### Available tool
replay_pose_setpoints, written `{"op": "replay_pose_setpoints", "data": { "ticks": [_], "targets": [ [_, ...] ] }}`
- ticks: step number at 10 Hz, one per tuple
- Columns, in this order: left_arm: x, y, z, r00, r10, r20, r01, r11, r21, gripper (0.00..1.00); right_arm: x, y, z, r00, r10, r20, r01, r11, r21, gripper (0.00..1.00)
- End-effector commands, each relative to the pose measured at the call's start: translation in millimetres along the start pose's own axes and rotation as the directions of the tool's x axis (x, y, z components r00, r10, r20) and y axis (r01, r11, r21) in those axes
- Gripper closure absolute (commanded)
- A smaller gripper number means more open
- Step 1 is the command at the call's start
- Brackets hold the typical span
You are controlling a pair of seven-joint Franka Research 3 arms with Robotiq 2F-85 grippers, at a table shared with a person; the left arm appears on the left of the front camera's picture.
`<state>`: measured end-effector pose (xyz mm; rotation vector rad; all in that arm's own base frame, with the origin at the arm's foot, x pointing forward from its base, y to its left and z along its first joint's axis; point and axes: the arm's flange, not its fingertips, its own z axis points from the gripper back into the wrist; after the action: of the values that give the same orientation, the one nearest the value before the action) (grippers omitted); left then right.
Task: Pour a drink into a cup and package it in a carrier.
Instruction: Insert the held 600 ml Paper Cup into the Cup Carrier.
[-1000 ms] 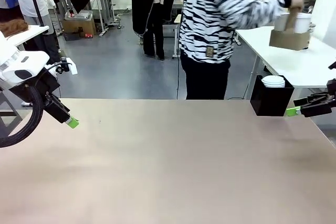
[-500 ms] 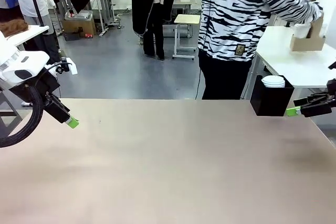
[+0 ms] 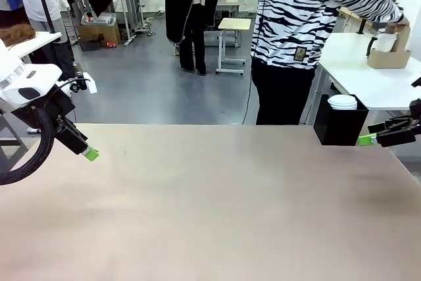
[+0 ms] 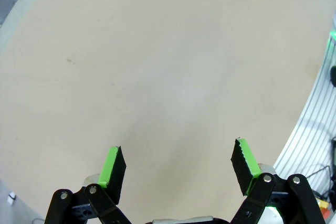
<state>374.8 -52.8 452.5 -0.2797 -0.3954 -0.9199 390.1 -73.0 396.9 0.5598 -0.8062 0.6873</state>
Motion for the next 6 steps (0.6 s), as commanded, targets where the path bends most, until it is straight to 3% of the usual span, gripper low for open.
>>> {"op": "replay_pose_setpoints", "data": {
  "ticks": [1, 6],
  "targets": [
    [0.0, 1.5, -0.9, 1.0, -0.003, 0.014, 0.003, 1.0, -0.006, 0.0, 1.3, 0.6, 1.9, 1.0, 0.002, 0.004, -0.002, 1.0, 0.002, 0.0],
    [0.0, 1.5, -0.9, 1.0, -0.003, 0.014, 0.003, 1.0, -0.006, 0.0, 1.3, 0.6, 1.9, 1.0, 0.002, 0.004, -0.002, 1.0, 0.002, 0.0]
  ]
}}
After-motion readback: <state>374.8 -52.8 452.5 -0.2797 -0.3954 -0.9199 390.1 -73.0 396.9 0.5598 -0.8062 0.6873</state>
